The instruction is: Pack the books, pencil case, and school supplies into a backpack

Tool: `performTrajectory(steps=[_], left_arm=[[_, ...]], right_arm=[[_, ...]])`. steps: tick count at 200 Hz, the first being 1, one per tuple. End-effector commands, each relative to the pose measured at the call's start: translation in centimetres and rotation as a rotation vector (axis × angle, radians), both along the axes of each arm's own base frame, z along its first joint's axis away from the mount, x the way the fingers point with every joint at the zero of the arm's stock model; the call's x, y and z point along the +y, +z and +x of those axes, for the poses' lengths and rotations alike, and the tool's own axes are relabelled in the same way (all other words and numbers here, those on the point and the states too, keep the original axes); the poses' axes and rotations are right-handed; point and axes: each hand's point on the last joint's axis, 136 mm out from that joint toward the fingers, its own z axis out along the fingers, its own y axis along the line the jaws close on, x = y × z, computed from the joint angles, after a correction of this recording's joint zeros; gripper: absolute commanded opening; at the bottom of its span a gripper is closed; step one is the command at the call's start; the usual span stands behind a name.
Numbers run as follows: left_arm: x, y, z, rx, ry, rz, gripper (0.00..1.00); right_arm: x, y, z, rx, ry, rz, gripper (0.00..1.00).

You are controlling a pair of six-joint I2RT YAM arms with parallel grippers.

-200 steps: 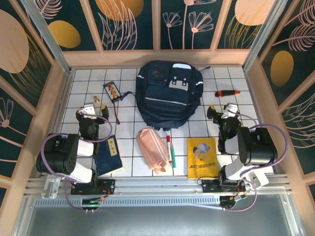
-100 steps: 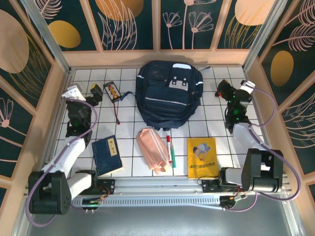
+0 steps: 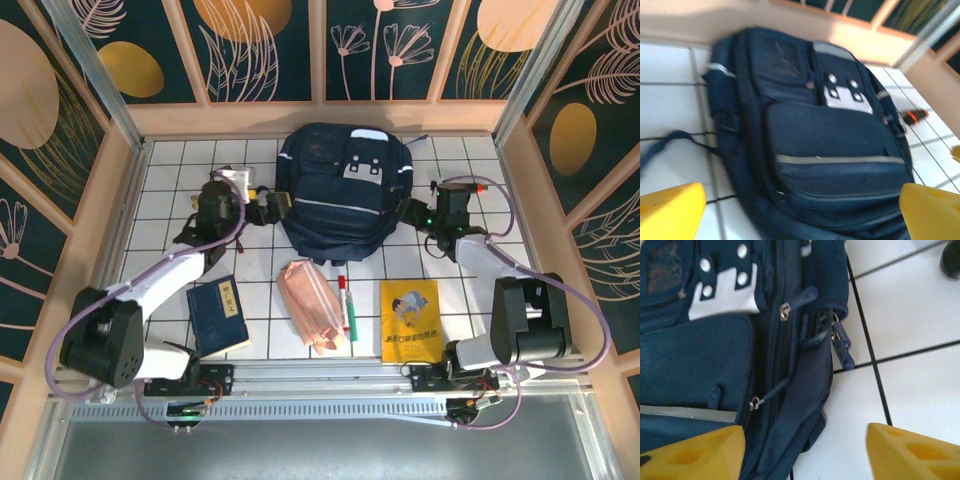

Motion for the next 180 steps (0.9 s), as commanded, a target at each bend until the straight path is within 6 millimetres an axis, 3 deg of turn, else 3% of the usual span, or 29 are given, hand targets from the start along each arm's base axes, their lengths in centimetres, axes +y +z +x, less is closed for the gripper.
performTrajectory(steps=[1,30,33,48,99,103,116,147,150,165,180], left_arm=[[-2.8,-2.6,0.1,0.153,-0.045,-0.041,0.99],[-6.0,-5.6,-0.6,0.224,-0.094,0.085,0.99],[-6.6,-4.7,-0.3,0.199,-0.106,0.094,0.99],[-8.1,-4.5,-0.9,0.159,-0.186,0.157,0.99],[-11.1,-3.1,-0.5,-0.047,-0.474,0.382,0.91],[-11.4,-4.2,-0.4,-0.037,-0.498,0.397,0.91],[-12.2,-4.2,-1.1,-0.1,-0.588,0.411,0.86],[-13.3,-5.0,-4.4,-0.326,-0.86,0.527,0.81],[-13.2,-4.1,-4.6,-0.363,-0.867,0.536,0.8],[-12.7,-3.9,-4.5,-0.412,-0.876,0.598,0.78],[-12.0,-5.0,-4.3,-0.409,-0.899,0.682,0.71]], right_arm=[[0.9,0.1,1.1,0.015,0.057,0.063,0.58],[5.0,-0.7,1.2,0.068,0.182,0.14,0.55],[5.4,-0.9,1.2,0.073,0.193,0.149,0.54],[6.8,-1.7,0.9,0.113,0.22,0.187,0.53],[6.3,-5.4,1.4,0.325,0.106,0.27,0.53],[6.1,-5.6,1.4,0.337,0.091,0.267,0.53],[5.6,-6.0,1.3,0.366,0.058,0.27,0.55],[5.5,-4.5,0.8,0.381,0.039,0.297,0.55],[5.5,-4.3,0.7,0.379,0.04,0.298,0.55],[5.9,-3.2,0.1,0.366,0.063,0.307,0.52],[6.3,-2.4,-0.6,0.345,0.109,0.294,0.49]])
